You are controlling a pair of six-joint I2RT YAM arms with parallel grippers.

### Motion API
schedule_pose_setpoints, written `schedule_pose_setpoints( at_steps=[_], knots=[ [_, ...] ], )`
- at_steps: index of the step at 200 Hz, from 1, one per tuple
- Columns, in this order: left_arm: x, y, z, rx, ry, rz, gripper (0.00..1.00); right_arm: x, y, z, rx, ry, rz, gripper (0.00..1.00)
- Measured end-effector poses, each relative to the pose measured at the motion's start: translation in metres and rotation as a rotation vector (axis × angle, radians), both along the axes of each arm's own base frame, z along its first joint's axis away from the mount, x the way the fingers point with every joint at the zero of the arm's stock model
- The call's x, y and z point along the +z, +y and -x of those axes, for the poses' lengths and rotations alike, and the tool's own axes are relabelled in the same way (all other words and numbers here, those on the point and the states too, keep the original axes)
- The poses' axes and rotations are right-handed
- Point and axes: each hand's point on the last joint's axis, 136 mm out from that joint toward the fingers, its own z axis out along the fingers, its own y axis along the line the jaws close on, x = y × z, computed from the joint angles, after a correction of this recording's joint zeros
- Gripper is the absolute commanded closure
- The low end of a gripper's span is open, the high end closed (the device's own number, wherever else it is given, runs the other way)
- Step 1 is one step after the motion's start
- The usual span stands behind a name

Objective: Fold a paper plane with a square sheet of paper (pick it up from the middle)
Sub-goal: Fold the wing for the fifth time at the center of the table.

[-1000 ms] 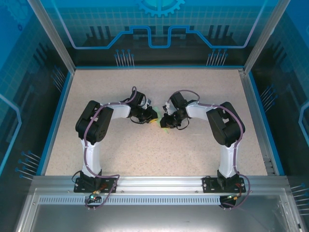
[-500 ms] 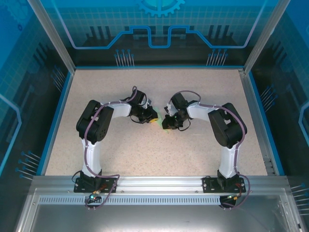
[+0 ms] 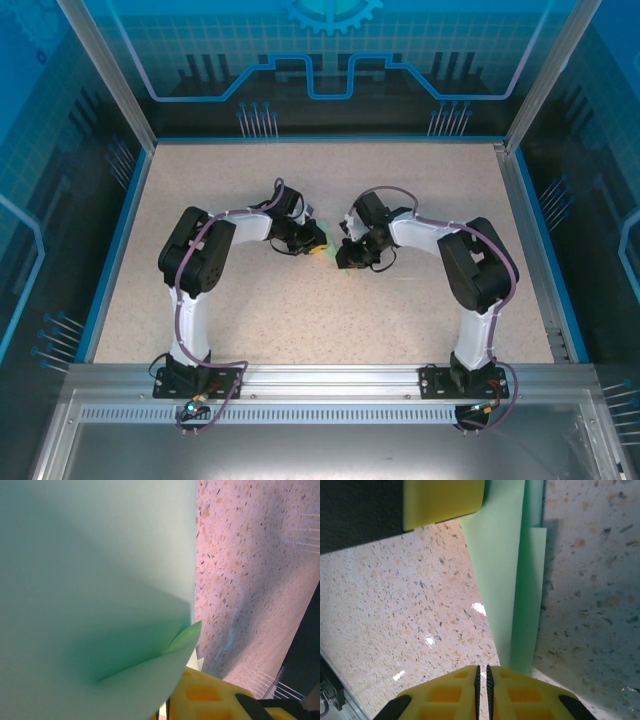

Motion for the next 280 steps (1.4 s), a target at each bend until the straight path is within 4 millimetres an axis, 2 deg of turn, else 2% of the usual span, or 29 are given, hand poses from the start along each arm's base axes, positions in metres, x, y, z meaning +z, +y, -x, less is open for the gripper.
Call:
schedule_pose_setpoints(
  at_steps=[91, 213, 260, 280],
  knots=[
    [0.000, 0.000, 0.000, -0.006, -0.001, -0.004, 0.86, -0.016, -0.008, 0.005, -0.008, 0.035, 0.058, 0.88],
    [-0.001, 0.000, 0.000, -0.012, -0.004, -0.008, 0.86, -0.019, -0.011, 0.007, -0.013, 0.043, 0.051, 0.89],
    [-0.001, 0.000, 0.001, -0.015, -0.002, -0.008, 0.86, -0.011, -0.022, 0.022, -0.024, 0.044, 0.043, 0.88],
    [-0.001, 0.000, 0.001, -0.015, -0.002, -0.008, 0.86, 0.000, -0.019, 0.018, -0.027, 0.021, 0.028, 0.88]
  ],
)
